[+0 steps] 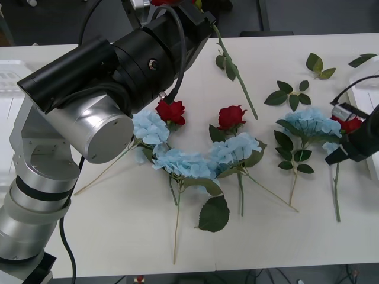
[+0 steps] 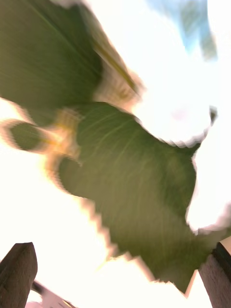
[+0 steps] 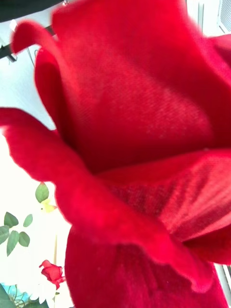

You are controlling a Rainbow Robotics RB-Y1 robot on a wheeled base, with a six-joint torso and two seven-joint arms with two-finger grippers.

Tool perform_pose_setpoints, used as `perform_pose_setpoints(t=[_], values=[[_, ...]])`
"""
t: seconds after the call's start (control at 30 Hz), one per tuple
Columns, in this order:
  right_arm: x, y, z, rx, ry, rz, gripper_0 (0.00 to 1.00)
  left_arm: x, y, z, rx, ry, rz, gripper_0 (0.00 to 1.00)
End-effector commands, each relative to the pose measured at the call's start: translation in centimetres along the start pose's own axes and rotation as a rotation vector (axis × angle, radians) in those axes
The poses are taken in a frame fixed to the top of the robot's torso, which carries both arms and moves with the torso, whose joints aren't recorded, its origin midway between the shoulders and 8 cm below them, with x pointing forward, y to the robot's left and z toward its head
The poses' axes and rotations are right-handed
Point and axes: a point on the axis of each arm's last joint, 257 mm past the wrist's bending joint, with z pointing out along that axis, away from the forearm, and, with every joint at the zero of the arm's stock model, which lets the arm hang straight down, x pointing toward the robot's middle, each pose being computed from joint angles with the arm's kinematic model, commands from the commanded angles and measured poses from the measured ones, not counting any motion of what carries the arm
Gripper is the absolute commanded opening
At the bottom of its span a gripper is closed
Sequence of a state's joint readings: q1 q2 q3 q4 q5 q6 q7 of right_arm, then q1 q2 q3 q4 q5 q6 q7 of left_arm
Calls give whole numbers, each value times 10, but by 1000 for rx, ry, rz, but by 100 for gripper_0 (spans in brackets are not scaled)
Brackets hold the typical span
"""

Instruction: Place the red flowers into the right box and the blue flowers into the left box. If a person shows an open palm, hand one flower to the person first, then continue sorting.

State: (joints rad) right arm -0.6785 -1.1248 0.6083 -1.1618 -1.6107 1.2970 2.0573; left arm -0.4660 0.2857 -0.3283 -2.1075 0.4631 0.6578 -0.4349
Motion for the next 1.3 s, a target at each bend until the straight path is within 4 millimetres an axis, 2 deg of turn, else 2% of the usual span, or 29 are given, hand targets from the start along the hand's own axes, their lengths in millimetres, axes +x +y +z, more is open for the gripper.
perform_pose_setpoints(t=[0.03, 0.1, 0.17, 0.37, 0.47, 0.57, 1.03, 1.07, 1.1, 1.13, 1.17, 1.2, 1.3], values=[[-27, 14, -58, -144, -163, -20, 97, -1, -44, 2, 89, -11, 55, 0], [-37, 27, -71, -197, -205, -61, 98, -1, -44, 2, 89, -11, 55, 0], [-43, 50, -78, -271, -229, -115, 97, -1, -44, 2, 89, -11, 55, 0], [-64, 126, -87, -442, -267, -252, 98, -1, -44, 2, 89, -11, 55, 0], [-84, 170, -96, -542, -330, -296, 97, -1, -44, 2, 89, -11, 55, 0], [-94, 197, -96, -605, -362, -325, 98, -1, -44, 2, 89, -11, 55, 0], [-147, 276, -81, -736, -491, -365, 97, -1, -44, 2, 89, -11, 55, 0], [-150, 279, -80, -734, -493, -370, 95, -1, -44, 2, 89, -11, 55, 0], [-152, 282, -80, -733, -494, -378, 89, -1, -44, 2, 89, -11, 55, 0], [-155, 285, -80, -727, -495, -382, 74, -1, -44, 2, 89, -11, 55, 0], [-157, 286, -80, -728, -497, -377, 67, -1, -44, 2, 89, -11, 55, 0], [-161, 291, -82, -742, -492, -358, 55, -1, -44, 2, 89, -11, 55, 0], [-170, 301, -84, -764, -494, -330, 36, -1, -44, 2, 89, -11, 55, 0]])
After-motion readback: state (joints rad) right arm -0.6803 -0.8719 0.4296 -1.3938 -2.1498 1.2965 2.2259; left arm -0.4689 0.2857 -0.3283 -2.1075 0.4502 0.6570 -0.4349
